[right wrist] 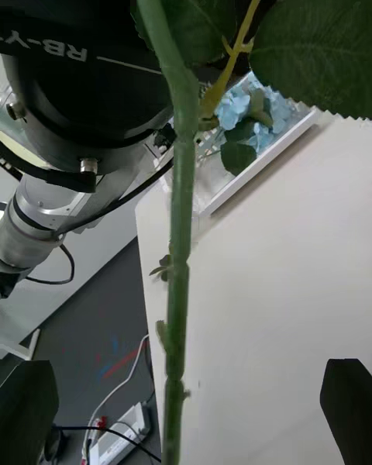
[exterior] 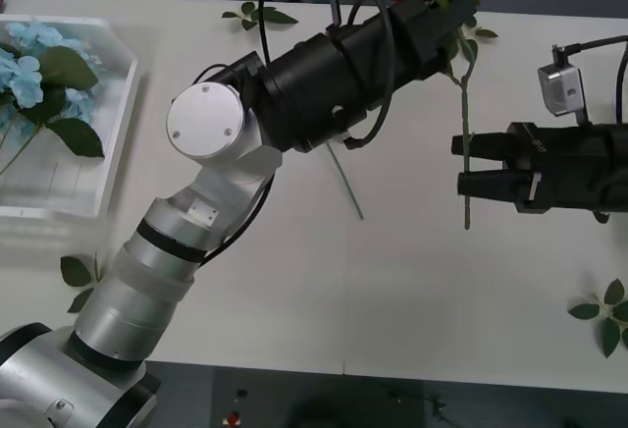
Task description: Put the red flowers into the right box and the blue flowers into the left box
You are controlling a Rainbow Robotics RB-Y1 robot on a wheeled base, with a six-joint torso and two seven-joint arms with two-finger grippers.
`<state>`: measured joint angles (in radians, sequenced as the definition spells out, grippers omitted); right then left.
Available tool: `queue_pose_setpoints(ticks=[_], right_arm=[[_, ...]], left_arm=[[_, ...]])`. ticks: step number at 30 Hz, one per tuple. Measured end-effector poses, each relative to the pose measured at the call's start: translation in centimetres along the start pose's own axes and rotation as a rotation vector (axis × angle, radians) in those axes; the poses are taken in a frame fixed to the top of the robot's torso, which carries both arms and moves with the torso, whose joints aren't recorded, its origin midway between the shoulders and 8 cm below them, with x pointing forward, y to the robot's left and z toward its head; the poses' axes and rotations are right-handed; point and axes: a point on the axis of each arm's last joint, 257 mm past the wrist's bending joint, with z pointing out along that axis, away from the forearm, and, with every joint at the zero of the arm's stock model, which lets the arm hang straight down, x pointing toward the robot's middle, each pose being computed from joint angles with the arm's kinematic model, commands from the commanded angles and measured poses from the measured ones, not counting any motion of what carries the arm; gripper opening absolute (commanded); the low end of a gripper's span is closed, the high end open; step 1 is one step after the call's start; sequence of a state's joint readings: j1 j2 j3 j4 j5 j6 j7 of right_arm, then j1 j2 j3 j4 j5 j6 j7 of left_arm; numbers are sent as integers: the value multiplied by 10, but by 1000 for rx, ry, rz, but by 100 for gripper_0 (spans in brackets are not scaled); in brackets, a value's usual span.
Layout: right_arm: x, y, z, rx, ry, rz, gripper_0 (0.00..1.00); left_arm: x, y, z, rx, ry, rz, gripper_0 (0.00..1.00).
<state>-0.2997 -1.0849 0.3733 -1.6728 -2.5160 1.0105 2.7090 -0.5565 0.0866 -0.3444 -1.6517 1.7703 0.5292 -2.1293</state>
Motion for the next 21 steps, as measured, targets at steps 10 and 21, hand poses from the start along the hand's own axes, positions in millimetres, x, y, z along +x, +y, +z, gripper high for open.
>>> queue_pose_setpoints(ticks=[10,21], right_arm=[[0,-2,26,-7,-15,12,100],[2,-1,36,-16,-31,26,0]], left_arm=[[-2,-3,0,12,-8,-22,0],[-2,-3,0,12,-8,-20,0]])
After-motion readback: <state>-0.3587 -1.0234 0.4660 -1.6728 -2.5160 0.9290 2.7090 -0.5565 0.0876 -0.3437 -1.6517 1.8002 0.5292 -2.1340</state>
